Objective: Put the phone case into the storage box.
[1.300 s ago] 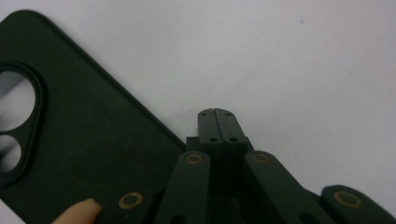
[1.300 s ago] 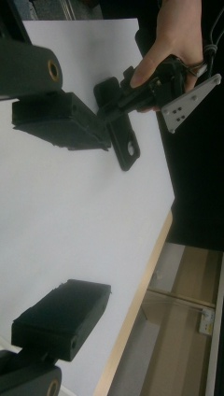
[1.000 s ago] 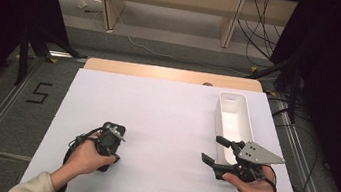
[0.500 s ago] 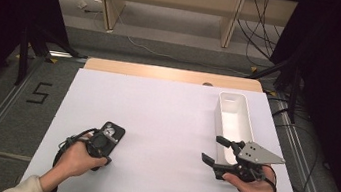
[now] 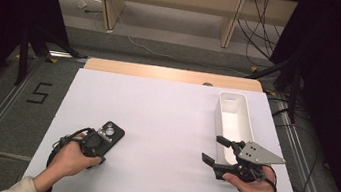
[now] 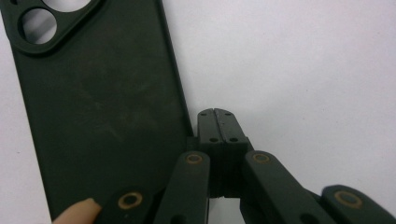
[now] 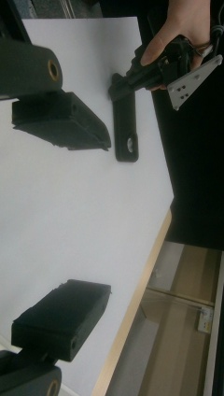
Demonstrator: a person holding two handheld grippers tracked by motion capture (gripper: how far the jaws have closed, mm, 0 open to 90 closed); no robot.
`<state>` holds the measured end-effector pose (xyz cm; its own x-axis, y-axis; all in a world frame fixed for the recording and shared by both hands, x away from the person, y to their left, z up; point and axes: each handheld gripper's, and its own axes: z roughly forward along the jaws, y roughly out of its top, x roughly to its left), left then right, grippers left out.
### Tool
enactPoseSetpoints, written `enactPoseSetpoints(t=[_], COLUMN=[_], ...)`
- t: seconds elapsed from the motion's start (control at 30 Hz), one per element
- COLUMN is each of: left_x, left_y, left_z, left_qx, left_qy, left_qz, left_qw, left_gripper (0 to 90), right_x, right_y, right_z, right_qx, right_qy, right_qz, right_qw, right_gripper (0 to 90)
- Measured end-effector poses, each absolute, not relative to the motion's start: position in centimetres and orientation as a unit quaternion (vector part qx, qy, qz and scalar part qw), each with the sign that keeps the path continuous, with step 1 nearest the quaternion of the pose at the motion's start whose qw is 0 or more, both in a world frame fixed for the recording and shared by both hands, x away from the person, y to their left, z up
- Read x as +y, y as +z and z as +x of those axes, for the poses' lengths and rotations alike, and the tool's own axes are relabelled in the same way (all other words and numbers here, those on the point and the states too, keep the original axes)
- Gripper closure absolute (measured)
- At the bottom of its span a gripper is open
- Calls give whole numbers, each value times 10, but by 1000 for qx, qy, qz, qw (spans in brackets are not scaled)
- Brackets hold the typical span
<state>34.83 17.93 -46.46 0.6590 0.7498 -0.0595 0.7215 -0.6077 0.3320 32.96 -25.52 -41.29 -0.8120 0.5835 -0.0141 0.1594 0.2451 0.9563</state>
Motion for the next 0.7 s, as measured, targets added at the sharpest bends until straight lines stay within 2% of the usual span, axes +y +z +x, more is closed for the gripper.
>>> enactPoseSetpoints(t=[0.17,0.23,0.3,0.43,0.57,0.7], left_x=[179,178,178,182,185,186], left_y=[-461,-458,-454,-446,-445,-448], left_z=[348,349,349,351,353,355], left_qx=[407,402,414,419,424,433], left_qy=[39,38,39,77,102,117], left_qz=[893,889,872,844,836,835], left_qw=[187,217,257,326,333,320], left_gripper=[839,776,656,433,188,46], right_x=[-255,-256,-256,-257,-259,-261], right_y=[-412,-412,-412,-412,-412,-413], right_z=[329,329,330,329,328,327], right_qx=[766,766,766,766,766,767], right_qy=[565,566,565,567,566,564], right_qz=[242,242,242,241,240,242], right_qw=[188,188,186,184,186,189], right_gripper=[254,254,254,255,249,222])
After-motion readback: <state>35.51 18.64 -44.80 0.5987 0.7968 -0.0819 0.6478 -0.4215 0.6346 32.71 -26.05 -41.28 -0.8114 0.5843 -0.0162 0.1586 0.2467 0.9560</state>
